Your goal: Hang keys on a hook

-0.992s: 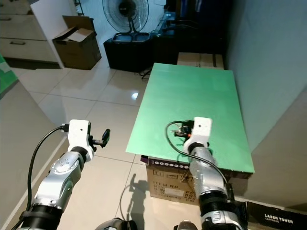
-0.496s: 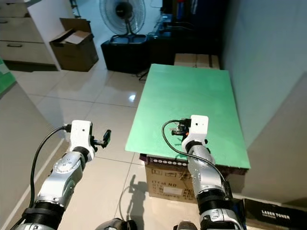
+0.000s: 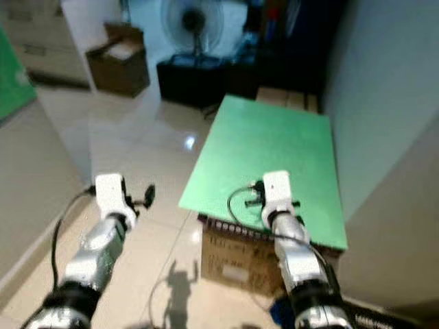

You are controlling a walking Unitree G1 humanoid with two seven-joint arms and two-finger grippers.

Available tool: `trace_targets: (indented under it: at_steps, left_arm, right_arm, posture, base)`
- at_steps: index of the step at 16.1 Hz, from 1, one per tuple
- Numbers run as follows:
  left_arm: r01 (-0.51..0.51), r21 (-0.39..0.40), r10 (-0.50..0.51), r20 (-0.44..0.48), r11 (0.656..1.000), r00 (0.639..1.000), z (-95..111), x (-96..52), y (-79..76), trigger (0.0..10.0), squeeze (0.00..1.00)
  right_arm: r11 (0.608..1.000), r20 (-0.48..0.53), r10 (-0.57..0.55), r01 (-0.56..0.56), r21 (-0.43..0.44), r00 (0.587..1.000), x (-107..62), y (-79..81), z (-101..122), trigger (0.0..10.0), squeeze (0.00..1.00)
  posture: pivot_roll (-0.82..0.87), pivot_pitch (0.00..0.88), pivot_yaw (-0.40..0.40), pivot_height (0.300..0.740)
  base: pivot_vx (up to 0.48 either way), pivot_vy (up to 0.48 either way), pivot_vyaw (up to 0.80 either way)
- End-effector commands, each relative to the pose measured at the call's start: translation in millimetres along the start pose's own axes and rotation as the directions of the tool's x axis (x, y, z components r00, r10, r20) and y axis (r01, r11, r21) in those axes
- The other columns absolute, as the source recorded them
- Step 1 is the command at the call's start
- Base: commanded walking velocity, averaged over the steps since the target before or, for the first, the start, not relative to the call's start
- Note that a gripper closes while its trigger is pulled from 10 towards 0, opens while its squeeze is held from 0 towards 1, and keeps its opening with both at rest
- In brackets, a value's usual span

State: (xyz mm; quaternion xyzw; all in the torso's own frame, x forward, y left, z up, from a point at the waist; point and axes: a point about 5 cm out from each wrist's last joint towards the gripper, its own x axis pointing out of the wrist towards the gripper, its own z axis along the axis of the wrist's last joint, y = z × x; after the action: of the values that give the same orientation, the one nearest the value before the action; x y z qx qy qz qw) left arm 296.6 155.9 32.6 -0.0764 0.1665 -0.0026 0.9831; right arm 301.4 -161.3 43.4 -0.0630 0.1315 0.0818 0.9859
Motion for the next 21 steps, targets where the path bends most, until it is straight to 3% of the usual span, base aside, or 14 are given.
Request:
trace_targets:
  at_steps: [1, 3, 7, 10, 11, 12, 13, 14, 15, 16, 17, 18, 20, 21]
  left_arm:
    - [0.011, 0.021, -0.011, -0.005, 1.000, 1.000, -4, 0.1, -6.6, 10.0, 0.00]
    - [0.017, 0.009, -0.017, -0.004, 1.000, 1.000, -5, 0.1, -8.4, 10.0, 0.00]
    - [0.009, 0.021, -0.009, 0.008, 1.000, 1.000, -2, 1.4, -6.9, 10.0, 0.00]
    - [0.025, 0.029, -0.025, 0.003, 0.999, 1.000, -3, 2.5, -9.8, 10.0, 0.00]
    - [0.033, 0.040, -0.034, 0.010, 0.999, 0.999, 1, 4.3, -10.6, 10.0, 0.00]
    - [0.035, 0.042, -0.035, 0.010, 0.999, 0.999, 2, 4.9, -10.6, 10.0, 0.00]
    - [0.036, 0.044, -0.036, 0.009, 0.998, 0.999, 2, 5.5, -10.6, 10.0, 0.00]
    - [0.041, 0.047, -0.041, 0.005, 0.998, 0.999, 3, 6.7, -11.9, 10.0, 0.00]
    - [0.053, 0.056, -0.053, 0.002, 0.997, 0.999, 3, 7.5, -13.4, 10.0, 0.00]
    - [0.060, 0.068, -0.061, 0.009, 0.996, 0.998, 5, 8.1, -13.8, 10.0, 0.00]
    - [0.058, 0.064, -0.059, 0.010, 0.996, 0.998, 6, 8.2, -13.4, 10.0, 0.00]
    - [0.057, 0.067, -0.058, 0.007, 0.996, 0.998, 5, 7.9, -12.8, 10.0, 0.00]
    - [0.055, 0.069, -0.056, 0.006, 0.996, 0.998, 5, 7.9, -11.7, 10.0, 0.00]
    - [0.052, 0.066, -0.052, 0.005, 0.996, 0.999, 5, 7.8, -10.9, 10.0, 0.00]
  right_arm:
    - [1.000, 0.005, -0.007, 0.007, -0.017, 1.000, 2.8, -7.1, 4, 0.0, 0.00]
    - [1.000, 0.001, -0.028, 0.028, 0.001, 1.000, 4.0, -10.4, 4, 0.0, 0.00]
    - [1.000, -0.017, -0.024, 0.024, 0.017, 1.000, 5.9, -1.6, -3, 0.0, 0.00]
    - [1.000, 0.014, -0.019, 0.019, 0.002, 1.000, 9.1, 1.9, 4, 0.0, 0.00]
    - [0.991, 0.125, -0.048, 0.032, 0.129, 0.991, 12.9, -3.6, 28, 0.0, 0.00]
    - [0.953, 0.134, -0.133, 0.090, 0.288, 0.982, 16.2, -15.9, 37, 0.0, 0.00]
    - [0.965, 0.100, -0.189, 0.166, 0.202, 0.977, 19.1, -28.7, 38, 0.0, 0.00]
    - [0.984, 0.130, -0.079, 0.099, -0.147, 0.988, 20.8, -24.2, 40, 0.0, 0.00]
    - [0.998, 0.146, -0.058, 0.056, 0.018, 0.988, 23.2, -20.7, 46, 0.0, 0.00]
    - [0.984, 0.090, -0.177, 0.175, 0.031, 0.980, 24.8, -39.5, 42, 0.0, 0.00]
    - [0.985, 0.088, -0.168, 0.170, -0.015, 0.982, 24.9, -39.8, 41, 0.0, 0.00]
    - [0.997, 0.130, -0.071, 0.074, -0.021, 0.989, 26.4, -23.1, 47, 0.0, 0.00]
    - [0.980, 0.069, -0.198, 0.196, 0.033, 0.978, 26.8, -38.4, 40, 0.0, 0.00]
    - [0.993, 0.090, -0.090, 0.096, -0.066, 0.992, 27.0, -24.2, 38, 0.0, 0.00]
  posture:
    - [-0.15, 0.000, -0.026, 0.740]
    - [-0.15, 0.000, -0.024, 0.740]
    - [-0.15, 0.000, 0.026, 0.740]
    - [-0.16, 0.000, 0.044, 0.740]
    - [-0.16, 0.000, 0.050, 0.740]
    - [-0.16, 0.000, 0.051, 0.740]
    - [-0.16, 0.000, 0.051, 0.740]
    - [-0.17, 0.000, 0.069, 0.740]
    - [-0.17, 0.000, 0.072, 0.740]
    - [-0.17, 0.000, 0.070, 0.740]
    - [-0.17, 0.000, 0.070, 0.740]
    - [-0.16, 0.000, 0.069, 0.740]
    - [-0.16, 0.000, 0.066, 0.740]
    - [-0.16, 0.000, 0.067, 0.740]
  base:
    - [0.000, 0.000, 0.00]
    - [0.000, 0.000, 0.00]
    - [0.000, 0.000, 0.00]
    - [0.000, 0.000, 0.00]
    - [0.000, 0.000, 0.00]
    - [0.000, 0.000, 0.00]
    - [0.000, 0.000, 0.00]
    - [0.000, 0.000, 0.00]
    - [0.000, 0.000, 0.00]
    - [0.000, 0.000, 0.00]
    - [0.000, 0.000, 0.00]
    - [0.000, 0.000, 0.00]
    - [0.000, 0.000, 0.00]
    - [0.000, 0.000, 0.00]
